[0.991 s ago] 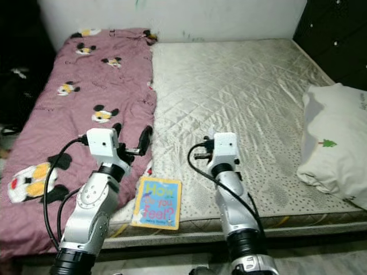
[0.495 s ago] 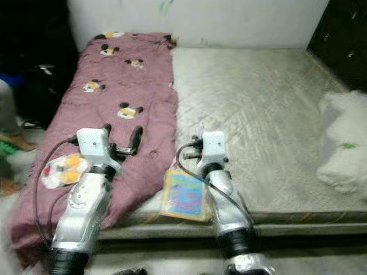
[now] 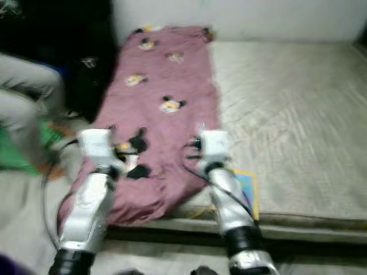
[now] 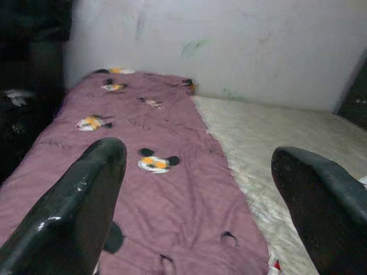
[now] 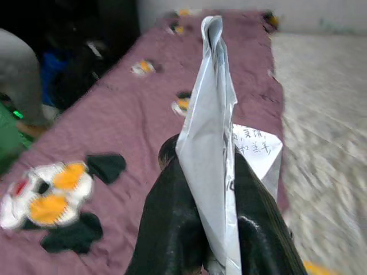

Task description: Clean up the room

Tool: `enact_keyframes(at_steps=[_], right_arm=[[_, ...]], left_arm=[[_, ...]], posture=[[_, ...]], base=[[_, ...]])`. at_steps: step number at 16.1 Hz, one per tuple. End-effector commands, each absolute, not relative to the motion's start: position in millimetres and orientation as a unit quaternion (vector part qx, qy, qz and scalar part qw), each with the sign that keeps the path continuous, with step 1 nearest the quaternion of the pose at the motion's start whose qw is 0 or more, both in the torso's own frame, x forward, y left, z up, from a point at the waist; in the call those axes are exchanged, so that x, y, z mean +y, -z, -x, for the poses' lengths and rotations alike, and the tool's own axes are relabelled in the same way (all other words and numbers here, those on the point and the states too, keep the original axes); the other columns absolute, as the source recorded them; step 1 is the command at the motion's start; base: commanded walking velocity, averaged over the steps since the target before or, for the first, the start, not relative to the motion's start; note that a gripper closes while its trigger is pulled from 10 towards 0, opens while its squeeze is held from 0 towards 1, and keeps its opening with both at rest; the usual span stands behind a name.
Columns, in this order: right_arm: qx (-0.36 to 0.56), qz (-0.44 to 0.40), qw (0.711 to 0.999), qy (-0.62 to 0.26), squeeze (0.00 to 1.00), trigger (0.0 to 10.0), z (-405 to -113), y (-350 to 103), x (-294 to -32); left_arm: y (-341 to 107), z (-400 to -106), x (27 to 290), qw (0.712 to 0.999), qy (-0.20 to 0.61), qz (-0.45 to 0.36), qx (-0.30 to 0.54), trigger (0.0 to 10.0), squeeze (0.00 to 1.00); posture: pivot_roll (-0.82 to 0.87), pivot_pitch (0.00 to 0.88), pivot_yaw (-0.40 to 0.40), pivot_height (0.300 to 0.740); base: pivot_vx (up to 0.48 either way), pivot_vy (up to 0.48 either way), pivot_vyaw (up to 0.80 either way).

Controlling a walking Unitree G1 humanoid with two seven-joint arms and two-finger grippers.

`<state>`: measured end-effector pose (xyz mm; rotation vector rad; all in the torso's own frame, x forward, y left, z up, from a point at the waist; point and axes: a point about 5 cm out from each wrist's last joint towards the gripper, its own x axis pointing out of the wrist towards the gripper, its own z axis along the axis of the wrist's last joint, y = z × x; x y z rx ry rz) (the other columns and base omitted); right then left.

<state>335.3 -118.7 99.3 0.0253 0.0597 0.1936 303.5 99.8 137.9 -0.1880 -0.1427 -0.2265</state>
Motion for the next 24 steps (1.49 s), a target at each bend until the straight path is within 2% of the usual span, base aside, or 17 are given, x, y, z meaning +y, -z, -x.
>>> enact_keyframes(at_steps=[1, 8, 10, 12, 14, 17, 20, 24], right_arm=[[0.024, -0.017, 0.994, -0.101, 0.0, 10.0, -336.0, -102.3, -113.8], [0.024, -0.016, 0.994, -0.104, 0.0, 10.0, -336.5, -101.8, -113.1], [0.023, -0.014, 0.994, -0.105, 0.0, 10.0, -336.8, -102.3, -112.6], [0.022, -0.011, 0.994, -0.106, 0.0, 10.0, -337.0, -102.6, -112.1], [0.019, -0.005, 0.994, -0.107, 0.0, 10.0, -339.0, -104.5, -113.6], [-0.002, 0.012, 0.994, -0.111, 0.0, 10.0, -340.9, -113.9, -112.4], [-0.01, 0.02, 0.993, -0.114, 0.0, 10.0, -340.5, -120.1, -113.1], [-0.014, 0.03, 0.992, -0.125, 0.0, 10.0, -337.8, -120.7, -112.0]], left_arm=[[-138.2, -304.3, 104.9, 0.988, 0.105, 0.092, -0.071, 10.0, 0.0], [-139.7, -304.9, 104.1, 0.987, 0.108, 0.094, -0.08, 10.0, 0.0], [-140.1, -304.3, 104.2, 0.988, 0.104, 0.085, -0.081, 10.0, 0.0], [-137.9, -302.9, 104.5, 0.989, 0.105, 0.073, -0.074, 10.0, 0.0], [-141.5, -298.3, 109.1, 0.985, 0.154, 0.018, -0.072, 10.0, 0.0], [-137.1, -298.1, 122.4, 0.985, 0.157, -0.024, -0.061, 10.0, 0.0], [-131.1, -288.3, 122.6, 0.981, 0.182, -0.046, -0.045, 10.0, 0.0], [-137.6, -285.3, 121.6, 0.979, 0.173, -0.07, -0.078, 10.0, 0.0]], posture=[[-0.04, 0.107, 0.005, 0.74], [-0.04, 0.107, 0.006, 0.74], [-0.04, 0.11, 0.007, 0.74], [-0.04, 0.113, -0.002, 0.74], [-0.03, 0.12, -0.018, 0.74], [-0.02, 0.135, -0.025, 0.74], [-0.01, 0.17, -0.049, 0.74], [-0.02, 0.16, -0.045, 0.74]], base=[[0.0, 0.48, 0.0], [0.0, 0.431, 0.0], [0.0, 0.0, 0.23], [0.0, 0.0, 0.7], [0.0, 0.0, 0.8], [0.0, 0.0, 0.8], [0.0, 0.0, 0.8], [0.0, 0.0, 0.8]])
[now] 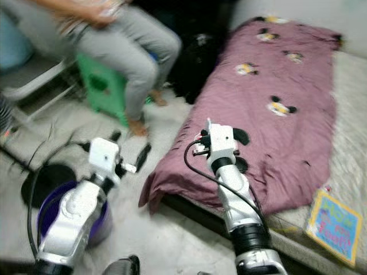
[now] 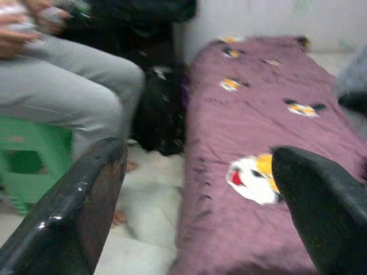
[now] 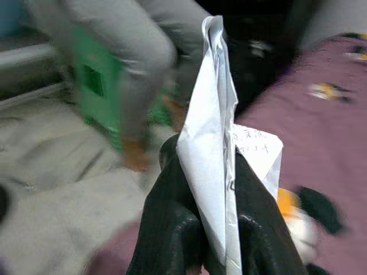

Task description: Clean up the room

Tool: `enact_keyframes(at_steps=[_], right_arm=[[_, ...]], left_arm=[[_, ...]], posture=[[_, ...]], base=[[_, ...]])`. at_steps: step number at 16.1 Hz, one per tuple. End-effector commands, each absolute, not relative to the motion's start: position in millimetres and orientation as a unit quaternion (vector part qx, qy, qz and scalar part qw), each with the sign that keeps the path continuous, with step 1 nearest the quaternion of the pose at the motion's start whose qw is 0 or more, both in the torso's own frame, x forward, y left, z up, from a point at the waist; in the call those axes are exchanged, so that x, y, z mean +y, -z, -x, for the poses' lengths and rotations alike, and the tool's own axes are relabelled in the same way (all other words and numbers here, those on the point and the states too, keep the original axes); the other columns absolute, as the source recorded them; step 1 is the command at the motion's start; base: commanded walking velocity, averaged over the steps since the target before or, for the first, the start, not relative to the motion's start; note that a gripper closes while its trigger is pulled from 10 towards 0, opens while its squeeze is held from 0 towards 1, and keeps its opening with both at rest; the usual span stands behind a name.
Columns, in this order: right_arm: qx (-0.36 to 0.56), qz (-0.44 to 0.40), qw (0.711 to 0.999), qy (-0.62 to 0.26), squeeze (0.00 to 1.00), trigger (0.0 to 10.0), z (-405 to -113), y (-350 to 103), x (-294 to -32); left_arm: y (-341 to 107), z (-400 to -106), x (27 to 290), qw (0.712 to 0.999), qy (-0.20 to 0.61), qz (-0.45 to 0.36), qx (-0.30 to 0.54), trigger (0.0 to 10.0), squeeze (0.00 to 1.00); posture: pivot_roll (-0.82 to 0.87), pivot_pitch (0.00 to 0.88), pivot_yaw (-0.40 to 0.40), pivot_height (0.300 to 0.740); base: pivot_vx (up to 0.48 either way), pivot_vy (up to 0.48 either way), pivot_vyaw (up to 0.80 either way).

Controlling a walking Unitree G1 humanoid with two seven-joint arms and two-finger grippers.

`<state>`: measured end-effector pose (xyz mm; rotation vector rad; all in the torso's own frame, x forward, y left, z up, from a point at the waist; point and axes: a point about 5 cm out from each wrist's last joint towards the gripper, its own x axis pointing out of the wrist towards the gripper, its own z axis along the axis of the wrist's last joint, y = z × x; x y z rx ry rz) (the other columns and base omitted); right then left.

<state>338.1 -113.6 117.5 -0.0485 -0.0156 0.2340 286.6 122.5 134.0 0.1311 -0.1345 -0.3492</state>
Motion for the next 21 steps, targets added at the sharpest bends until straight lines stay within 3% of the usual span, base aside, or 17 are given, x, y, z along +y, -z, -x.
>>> enact_keyframes(at_steps=[1, 8, 13, 21], right_arm=[[-0.019, 0.032, 0.992, -0.124, 0.0, 10.0, -335.2, -121.5, -111.5], [-0.029, 0.02, 0.993, -0.111, 0.0, 10.0, -324.1, -122.7, -116.6], [-0.015, 0.004, 0.994, -0.109, 0.0, 10.0, -317.3, -116.1, -117.6], [-0.014, -0.012, 0.992, -0.127, 0.0, 10.0, -310.4, -117.6, -99.5]], left_arm=[[-141.7, -286.3, 126.9, 0.987, 0.13, -0.049, -0.081, 10.0, 0.0], [-140.3, -279.4, 132.8, 0.994, 0.065, -0.024, -0.085, 10.0, 0.0], [-130.7, -271.2, 142.7, 0.998, 0.01, 0.024, -0.061, 10.0, 0.0], [-132.7, -274.1, 150.6, 0.997, 0.025, 0.017, -0.065, 10.0, 0.0]], posture=[[-0.03, 0.144, -0.026, 0.74], [-0.04, 0.119, -0.001, 0.74], [-0.01, 0.118, -0.019, 0.74], [0.01, 0.104, -0.02, 0.74]], base=[[0.0, 0.0, 0.8], [0.0, 0.0, 0.76], [0.0, 0.0, 0.0], [0.0, 0.0, 0.49]])
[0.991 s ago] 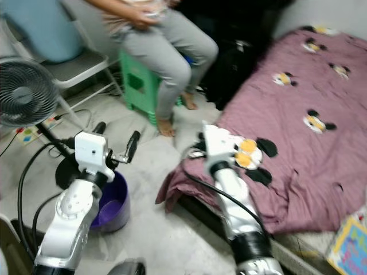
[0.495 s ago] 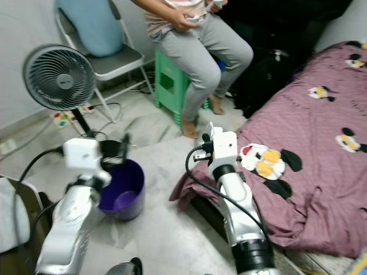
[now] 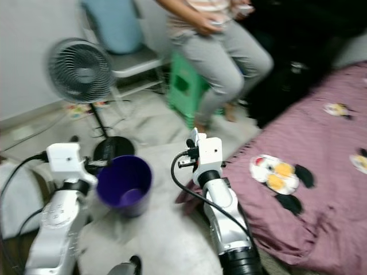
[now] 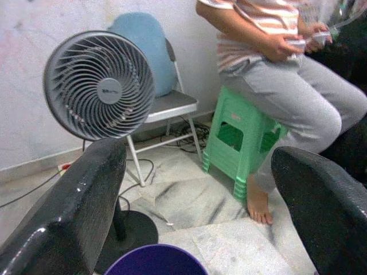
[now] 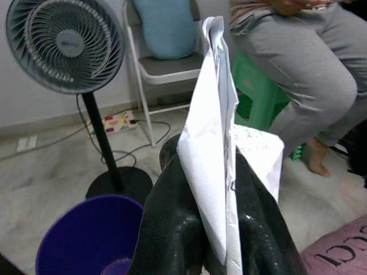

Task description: Clean up the room

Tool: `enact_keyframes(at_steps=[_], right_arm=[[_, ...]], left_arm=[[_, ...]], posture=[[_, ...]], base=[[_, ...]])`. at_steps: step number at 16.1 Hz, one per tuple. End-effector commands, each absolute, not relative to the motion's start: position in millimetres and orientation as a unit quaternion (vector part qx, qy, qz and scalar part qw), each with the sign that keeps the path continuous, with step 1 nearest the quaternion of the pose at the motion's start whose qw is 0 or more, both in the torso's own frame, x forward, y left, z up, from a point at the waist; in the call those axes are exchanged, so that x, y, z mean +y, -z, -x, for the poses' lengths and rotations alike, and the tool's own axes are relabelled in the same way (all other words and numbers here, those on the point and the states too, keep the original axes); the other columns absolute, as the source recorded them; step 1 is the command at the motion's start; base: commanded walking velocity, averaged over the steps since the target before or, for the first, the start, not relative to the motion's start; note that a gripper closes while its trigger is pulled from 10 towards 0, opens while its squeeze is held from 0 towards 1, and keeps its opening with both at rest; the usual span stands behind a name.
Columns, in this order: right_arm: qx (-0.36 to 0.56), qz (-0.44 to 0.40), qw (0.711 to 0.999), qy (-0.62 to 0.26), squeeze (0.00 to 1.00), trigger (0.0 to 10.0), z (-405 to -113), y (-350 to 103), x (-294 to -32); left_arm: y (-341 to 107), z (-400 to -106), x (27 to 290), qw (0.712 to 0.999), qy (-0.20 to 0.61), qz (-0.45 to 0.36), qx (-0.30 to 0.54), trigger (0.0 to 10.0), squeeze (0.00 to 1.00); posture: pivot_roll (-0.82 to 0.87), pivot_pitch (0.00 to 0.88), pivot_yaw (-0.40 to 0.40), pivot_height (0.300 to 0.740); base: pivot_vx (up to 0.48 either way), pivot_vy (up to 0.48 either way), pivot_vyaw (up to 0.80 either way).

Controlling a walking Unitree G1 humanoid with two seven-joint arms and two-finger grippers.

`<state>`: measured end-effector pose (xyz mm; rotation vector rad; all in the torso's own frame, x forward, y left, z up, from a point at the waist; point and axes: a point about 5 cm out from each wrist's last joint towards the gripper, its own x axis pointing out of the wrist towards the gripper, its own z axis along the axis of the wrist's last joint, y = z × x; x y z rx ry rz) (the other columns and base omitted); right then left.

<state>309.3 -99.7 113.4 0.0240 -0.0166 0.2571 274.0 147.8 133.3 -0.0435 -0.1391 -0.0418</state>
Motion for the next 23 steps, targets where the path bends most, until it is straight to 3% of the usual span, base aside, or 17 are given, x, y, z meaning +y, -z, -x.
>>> enact_keyframes(at_steps=[1, 7, 13, 19, 23], right_arm=[[-0.011, -0.012, 0.992, -0.123, 0.0, 10.0, -310.8, -117.2, -101.0], [-0.019, 0.008, 0.994, -0.111, 0.0, 10.0, -313.5, -121.2, -113.0], [-0.019, 0.015, 0.991, -0.133, 0.0, 10.0, -315.4, -121.9, -102.7], [-0.016, 0.022, 0.991, -0.132, 0.0, 10.0, -315.7, -121.3, -105.4], [-0.009, 0.028, 0.99, -0.137, 0.0, 10.0, -315.6, -117.7, -104.2]], left_arm=[[-134.3, -276.9, 147.5, 0.997, 0.036, 0.02, -0.065, 10.0, 0.0], [-138.2, -280.0, 115.1, 0.991, 0.101, 0.052, -0.071, 10.0, 0.0], [-140.6, -283.8, 123.6, 0.992, 0.086, 0.048, -0.079, 10.0, 0.0], [-137.2, -284.1, 113.6, 0.991, 0.098, 0.063, -0.069, 10.0, 0.0], [-135.9, -283.0, 108.3, 0.991, 0.093, 0.066, -0.068, 10.0, 0.0]], posture=[[0.0, 0.116, -0.014, 0.74], [-0.03, 0.122, -0.005, 0.74], [-0.02, 0.122, -0.035, 0.74], [-0.04, 0.13, -0.038, 0.74], [-0.03, 0.134, -0.039, 0.74]], base=[[0.0, 0.0, 0.49], [0.134, 0.0, 0.0], [0.367, 0.0, 0.0], [0.376, 0.0, 0.0], [0.0, 0.0, 0.0]])
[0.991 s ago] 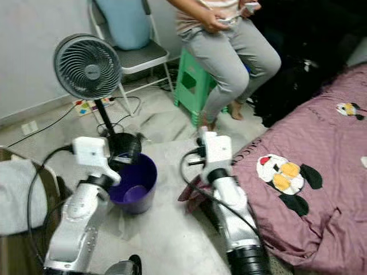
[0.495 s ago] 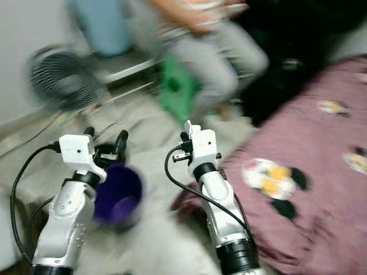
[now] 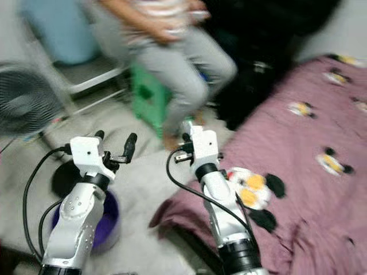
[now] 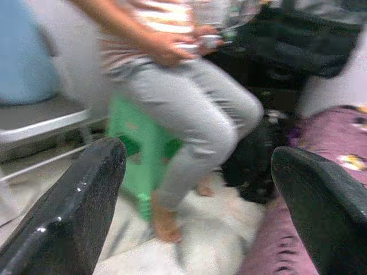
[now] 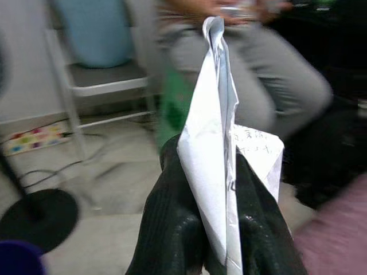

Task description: Clean up the room

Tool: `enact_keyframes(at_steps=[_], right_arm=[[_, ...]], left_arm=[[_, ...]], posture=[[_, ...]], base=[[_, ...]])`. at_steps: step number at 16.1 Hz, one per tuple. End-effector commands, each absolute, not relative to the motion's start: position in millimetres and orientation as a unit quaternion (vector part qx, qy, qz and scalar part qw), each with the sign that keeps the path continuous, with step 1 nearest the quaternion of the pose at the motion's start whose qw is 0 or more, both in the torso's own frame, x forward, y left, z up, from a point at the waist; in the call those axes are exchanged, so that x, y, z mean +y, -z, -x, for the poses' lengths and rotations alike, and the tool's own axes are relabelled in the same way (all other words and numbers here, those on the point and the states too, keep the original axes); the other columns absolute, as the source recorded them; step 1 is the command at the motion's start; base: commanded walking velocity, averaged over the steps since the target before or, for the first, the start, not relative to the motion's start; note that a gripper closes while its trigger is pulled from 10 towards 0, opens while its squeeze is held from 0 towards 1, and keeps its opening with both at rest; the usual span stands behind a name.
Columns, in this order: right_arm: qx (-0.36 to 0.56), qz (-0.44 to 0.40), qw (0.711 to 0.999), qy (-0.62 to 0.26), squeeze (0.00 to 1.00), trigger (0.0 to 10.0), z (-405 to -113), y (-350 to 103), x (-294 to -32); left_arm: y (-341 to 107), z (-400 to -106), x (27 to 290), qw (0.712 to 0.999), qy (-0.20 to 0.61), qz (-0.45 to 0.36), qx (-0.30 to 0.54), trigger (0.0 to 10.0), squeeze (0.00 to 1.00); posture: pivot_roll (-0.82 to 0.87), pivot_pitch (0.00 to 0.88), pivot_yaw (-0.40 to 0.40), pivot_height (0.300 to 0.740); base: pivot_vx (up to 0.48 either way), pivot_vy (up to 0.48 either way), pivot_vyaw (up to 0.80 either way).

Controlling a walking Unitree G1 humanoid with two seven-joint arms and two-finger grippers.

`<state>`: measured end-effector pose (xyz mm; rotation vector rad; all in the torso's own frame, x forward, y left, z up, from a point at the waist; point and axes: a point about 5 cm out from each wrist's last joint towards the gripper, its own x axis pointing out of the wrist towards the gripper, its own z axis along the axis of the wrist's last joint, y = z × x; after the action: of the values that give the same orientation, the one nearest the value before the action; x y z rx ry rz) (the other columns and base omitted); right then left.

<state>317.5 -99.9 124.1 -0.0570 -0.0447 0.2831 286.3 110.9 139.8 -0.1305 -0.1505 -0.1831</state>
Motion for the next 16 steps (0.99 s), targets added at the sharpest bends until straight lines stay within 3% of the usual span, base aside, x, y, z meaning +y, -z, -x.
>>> enact_keyframes(at_steps=[1, 16], right_arm=[[-0.011, 0.034, 0.989, -0.145, 0.0, 10.0, -315.9, -117.9, -101.9], [-0.022, 0.057, 0.984, -0.167, 0.0, 10.0, -319.2, -118.5, -95.4]], left_arm=[[-136.4, -283.5, 109.7, 0.991, 0.09, 0.064, -0.069, 10.0, 0.0], [-141.5, -285.2, 112.1, 0.991, 0.095, 0.055, -0.08, 10.0, 0.0]], posture=[[-0.03, 0.134, -0.039, 0.74], [-0.02, 0.12, -0.04, 0.74]], base=[[0.0, 0.0, 0.8], [0.0, 0.0, 0.8]])
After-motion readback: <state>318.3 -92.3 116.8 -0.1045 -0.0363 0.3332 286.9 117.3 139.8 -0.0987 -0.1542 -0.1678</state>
